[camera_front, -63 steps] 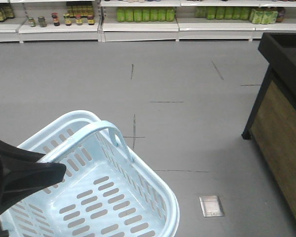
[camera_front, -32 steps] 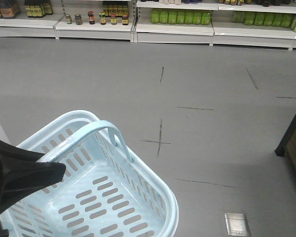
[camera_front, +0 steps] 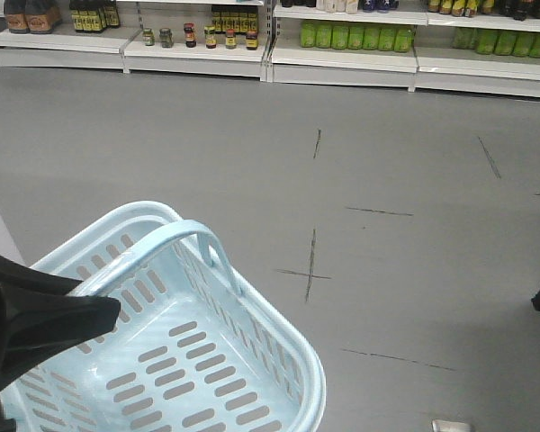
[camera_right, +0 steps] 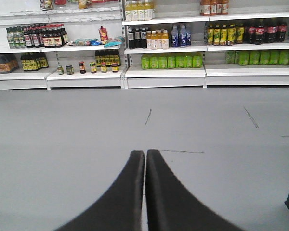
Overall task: Pick three apples into basket with both arms
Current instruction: 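Drive the base around toward the apple table holding the basket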
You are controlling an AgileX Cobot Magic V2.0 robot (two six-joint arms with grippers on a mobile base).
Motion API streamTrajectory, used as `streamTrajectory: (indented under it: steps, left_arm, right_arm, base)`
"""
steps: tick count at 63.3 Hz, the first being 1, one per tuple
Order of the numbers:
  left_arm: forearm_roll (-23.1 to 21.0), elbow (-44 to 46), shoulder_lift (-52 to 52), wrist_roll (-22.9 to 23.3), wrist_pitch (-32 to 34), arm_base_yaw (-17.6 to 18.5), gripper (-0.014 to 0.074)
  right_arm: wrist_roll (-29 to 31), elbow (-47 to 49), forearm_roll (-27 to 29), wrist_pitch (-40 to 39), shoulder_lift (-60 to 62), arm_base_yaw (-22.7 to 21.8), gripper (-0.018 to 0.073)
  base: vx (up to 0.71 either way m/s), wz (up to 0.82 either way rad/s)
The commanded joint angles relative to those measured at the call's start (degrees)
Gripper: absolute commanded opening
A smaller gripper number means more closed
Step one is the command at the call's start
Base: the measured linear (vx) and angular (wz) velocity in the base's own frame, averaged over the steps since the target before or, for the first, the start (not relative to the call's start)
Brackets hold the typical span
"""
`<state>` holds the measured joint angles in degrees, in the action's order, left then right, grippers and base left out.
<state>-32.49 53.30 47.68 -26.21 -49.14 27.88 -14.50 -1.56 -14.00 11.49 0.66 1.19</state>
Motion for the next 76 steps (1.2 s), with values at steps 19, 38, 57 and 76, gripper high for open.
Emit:
streamTrajectory:
  steps: [19,38,57,76]
  left_arm:
    - [-2.71,1.77,-0.63,0.20,4.70,0.21,-0.0006]
    - [-2.71,1.77,-0.63,0.20,4.70,0.21,-0.0006]
    - [-2.71,1.77,-0.63,0.20,4.70,0.21,-0.0006]
    - [-2.71,1.77,-0.63,0.20,4.70,0.21,-0.0006]
  right_arm:
    - [0.34,-0.79,-0.49,-4.16,0.69,-0.04,-0.0005]
    - [0.34,-0.79,-0.49,-4.16,0.69,-0.04,-0.0005]
    - [0.34,-0.79,-0.49,-4.16,0.69,-0.04,-0.0005]
    - [0.34,-0.79,-0.49,-4.16,0.69,-0.04,-0.0005]
  base:
    - [0.22,0.04]
    - [0.28,0.01]
    - [0.32,-0.03]
    - [0.33,-0.06]
